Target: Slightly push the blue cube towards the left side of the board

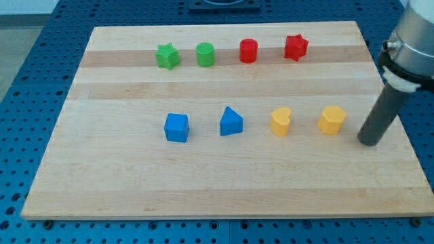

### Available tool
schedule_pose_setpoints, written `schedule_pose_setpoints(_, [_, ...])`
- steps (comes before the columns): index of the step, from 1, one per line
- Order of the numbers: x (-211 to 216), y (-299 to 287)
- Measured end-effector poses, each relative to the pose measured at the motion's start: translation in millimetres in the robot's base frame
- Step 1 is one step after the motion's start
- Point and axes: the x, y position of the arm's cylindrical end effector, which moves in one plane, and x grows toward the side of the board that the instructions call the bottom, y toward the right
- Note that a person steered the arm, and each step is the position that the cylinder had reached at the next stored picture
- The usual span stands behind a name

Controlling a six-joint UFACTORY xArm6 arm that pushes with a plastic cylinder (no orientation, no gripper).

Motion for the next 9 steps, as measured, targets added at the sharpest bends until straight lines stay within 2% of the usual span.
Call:
schedule_pose_setpoints(1, [-3, -11])
schedule_pose_setpoints(5, [-34, -125])
schedule_pose_setpoints(7, [2, -109])
schedule_pose_setpoints(8, [3, -127])
schedule_pose_setpoints(9, [2, -175])
